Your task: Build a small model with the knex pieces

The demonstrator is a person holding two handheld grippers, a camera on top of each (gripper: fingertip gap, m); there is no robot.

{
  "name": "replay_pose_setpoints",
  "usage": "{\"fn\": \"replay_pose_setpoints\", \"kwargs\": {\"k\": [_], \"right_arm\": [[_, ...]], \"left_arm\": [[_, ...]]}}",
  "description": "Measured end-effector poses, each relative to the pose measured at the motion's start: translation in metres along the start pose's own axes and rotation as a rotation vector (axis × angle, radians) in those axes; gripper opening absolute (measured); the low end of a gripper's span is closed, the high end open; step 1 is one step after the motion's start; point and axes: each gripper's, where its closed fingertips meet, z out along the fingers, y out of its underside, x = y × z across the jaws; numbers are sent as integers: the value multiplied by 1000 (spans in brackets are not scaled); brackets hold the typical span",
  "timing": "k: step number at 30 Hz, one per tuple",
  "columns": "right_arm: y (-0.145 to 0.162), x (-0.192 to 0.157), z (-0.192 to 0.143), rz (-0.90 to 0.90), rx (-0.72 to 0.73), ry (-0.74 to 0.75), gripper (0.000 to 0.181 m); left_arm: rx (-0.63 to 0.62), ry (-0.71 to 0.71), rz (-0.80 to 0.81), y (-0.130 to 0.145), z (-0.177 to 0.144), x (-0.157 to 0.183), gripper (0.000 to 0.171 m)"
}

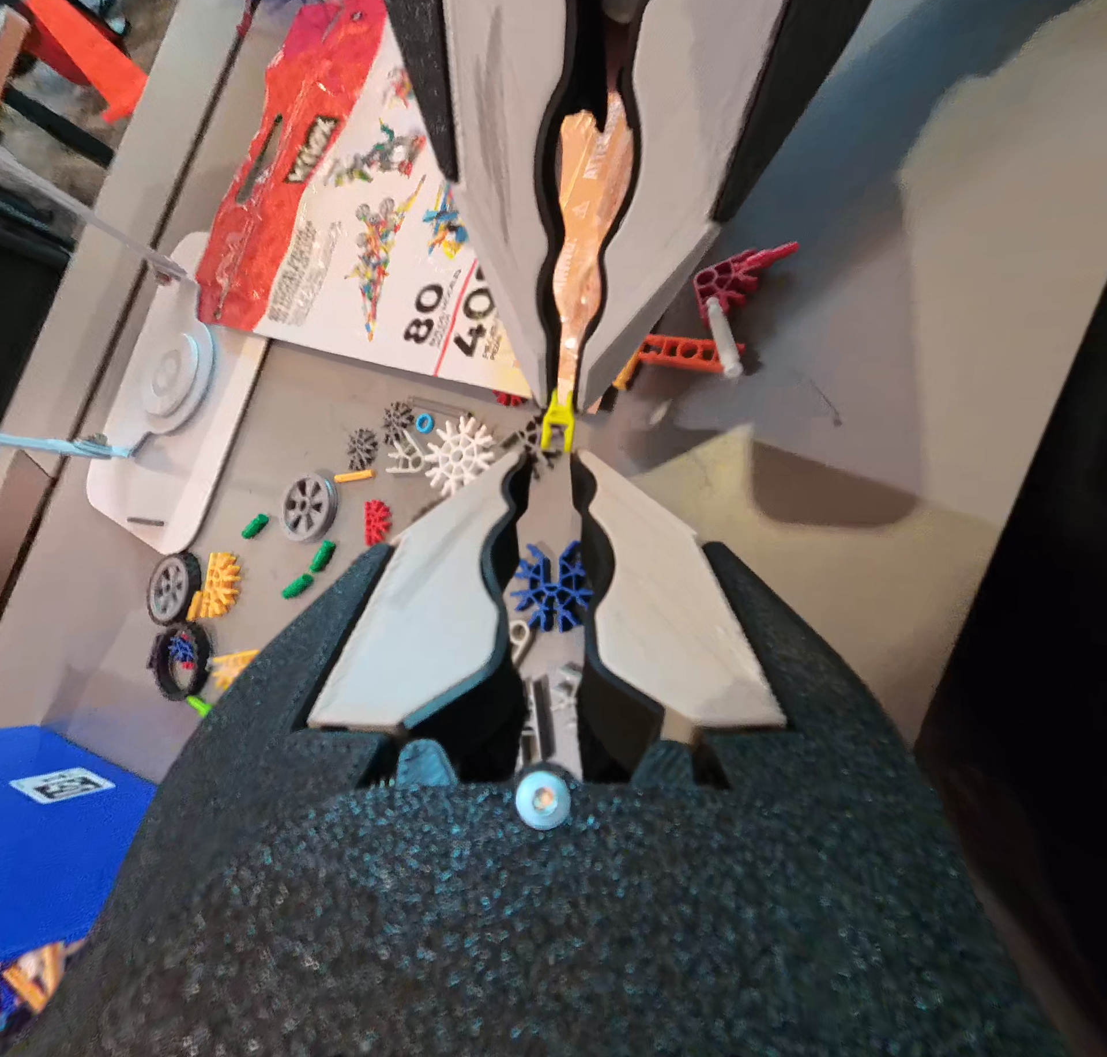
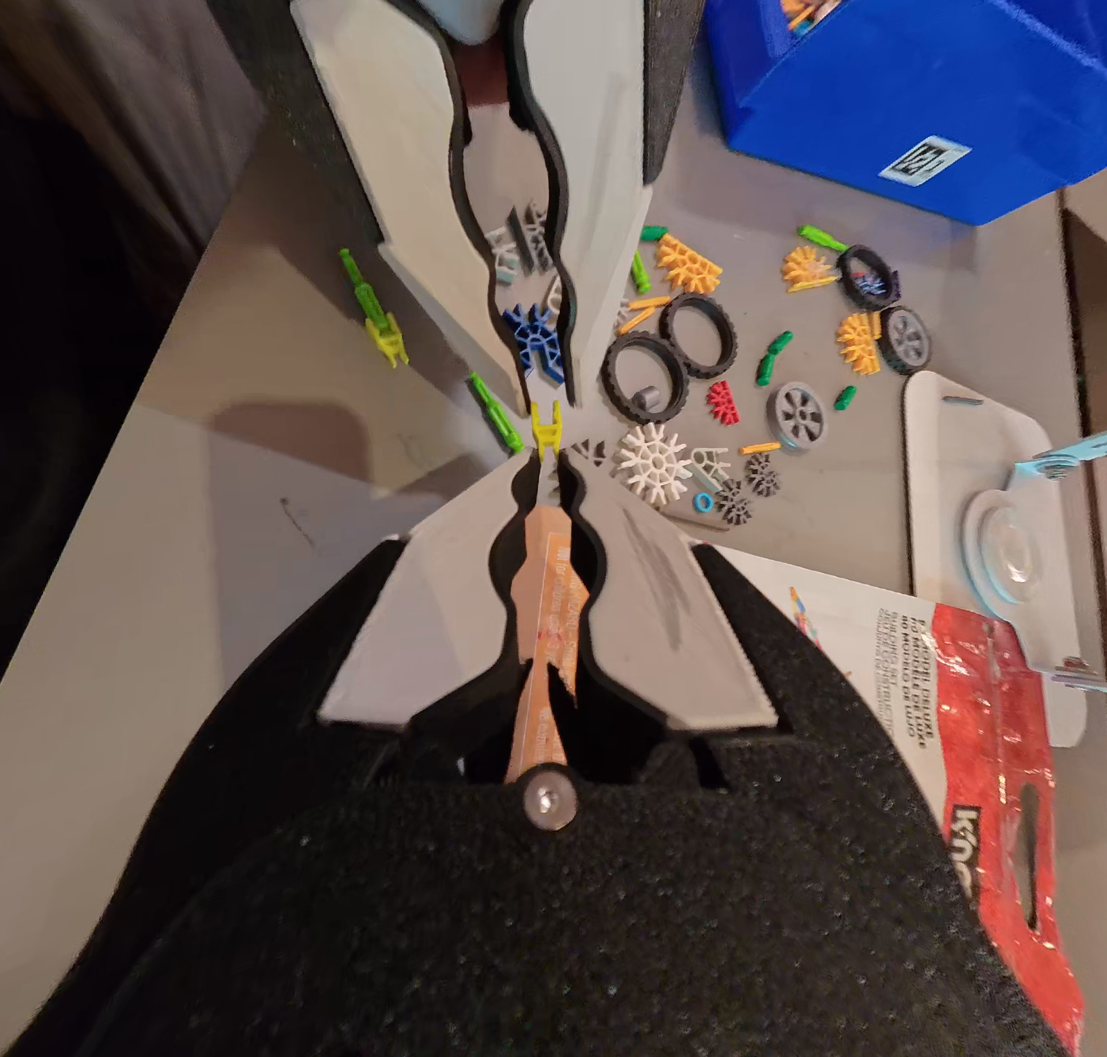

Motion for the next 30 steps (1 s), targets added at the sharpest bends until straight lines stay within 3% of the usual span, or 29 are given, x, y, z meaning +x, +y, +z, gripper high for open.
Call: {"fn": "replay_pose_setpoints", "kwargs": {"k": [9,17,30], "right_arm": [[12,-6,10,-25,-83,-174,4],[20,-17,18,-58,-139,-302,4],[22,-20,27,-43,-155,-364,4]], "left_arm": [[-115,166,-105,27,9,23,9],[-125,196,-50,32,11,25,4],[-109,251,48,34,7,26,4]]}}
